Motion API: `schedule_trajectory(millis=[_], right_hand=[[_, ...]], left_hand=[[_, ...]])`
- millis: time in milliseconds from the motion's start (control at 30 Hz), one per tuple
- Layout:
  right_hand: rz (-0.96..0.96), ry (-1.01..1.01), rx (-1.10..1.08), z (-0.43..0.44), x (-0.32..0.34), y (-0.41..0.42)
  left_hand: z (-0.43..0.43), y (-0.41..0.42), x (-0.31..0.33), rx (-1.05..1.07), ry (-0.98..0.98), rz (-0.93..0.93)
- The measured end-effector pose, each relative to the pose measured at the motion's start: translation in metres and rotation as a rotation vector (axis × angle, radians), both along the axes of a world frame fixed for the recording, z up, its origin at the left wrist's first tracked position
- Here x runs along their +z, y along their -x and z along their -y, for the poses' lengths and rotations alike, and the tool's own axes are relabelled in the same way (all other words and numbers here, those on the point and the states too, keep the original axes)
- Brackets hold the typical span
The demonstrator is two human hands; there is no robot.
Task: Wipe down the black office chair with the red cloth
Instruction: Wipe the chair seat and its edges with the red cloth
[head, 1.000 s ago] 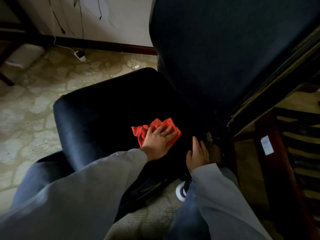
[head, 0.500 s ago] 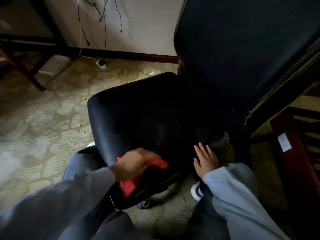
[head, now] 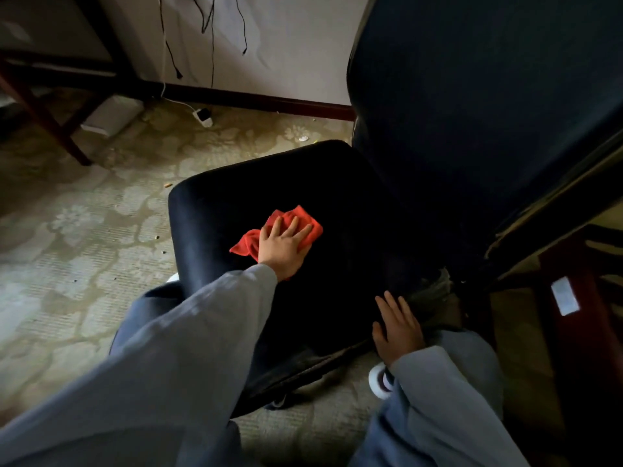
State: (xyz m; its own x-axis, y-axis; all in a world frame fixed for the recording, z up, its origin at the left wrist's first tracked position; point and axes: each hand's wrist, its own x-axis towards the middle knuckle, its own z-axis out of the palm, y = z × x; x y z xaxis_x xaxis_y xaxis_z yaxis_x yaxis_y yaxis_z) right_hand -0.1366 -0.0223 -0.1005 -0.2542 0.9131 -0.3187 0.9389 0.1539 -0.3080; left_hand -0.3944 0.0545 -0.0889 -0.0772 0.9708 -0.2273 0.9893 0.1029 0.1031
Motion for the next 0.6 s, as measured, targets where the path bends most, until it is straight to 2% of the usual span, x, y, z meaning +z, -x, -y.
schedule_trajectory(millis=[233,367,500,600], right_hand=[[-0.112,-0.082,-0.039,-0.002,-0.002,0.001],[-0.050,-0.077,-0.021,0.001,0.001,0.005],[-0.030,-0.079,0.009,0.003,0.003,0.002],[-0.081,-0.084,0.017,0.003,0.003,0.000]], left_hand=[[0.047,-0.012,0.009,-0.224,0.115,-0.054],[0.095,-0.014,0.011,-0.417,0.153,-0.080],[0.131,-0.009,0.019,-0.581,0.157,0.079],[0.116,-0.006,0.040,-0.471,0.236,0.239]])
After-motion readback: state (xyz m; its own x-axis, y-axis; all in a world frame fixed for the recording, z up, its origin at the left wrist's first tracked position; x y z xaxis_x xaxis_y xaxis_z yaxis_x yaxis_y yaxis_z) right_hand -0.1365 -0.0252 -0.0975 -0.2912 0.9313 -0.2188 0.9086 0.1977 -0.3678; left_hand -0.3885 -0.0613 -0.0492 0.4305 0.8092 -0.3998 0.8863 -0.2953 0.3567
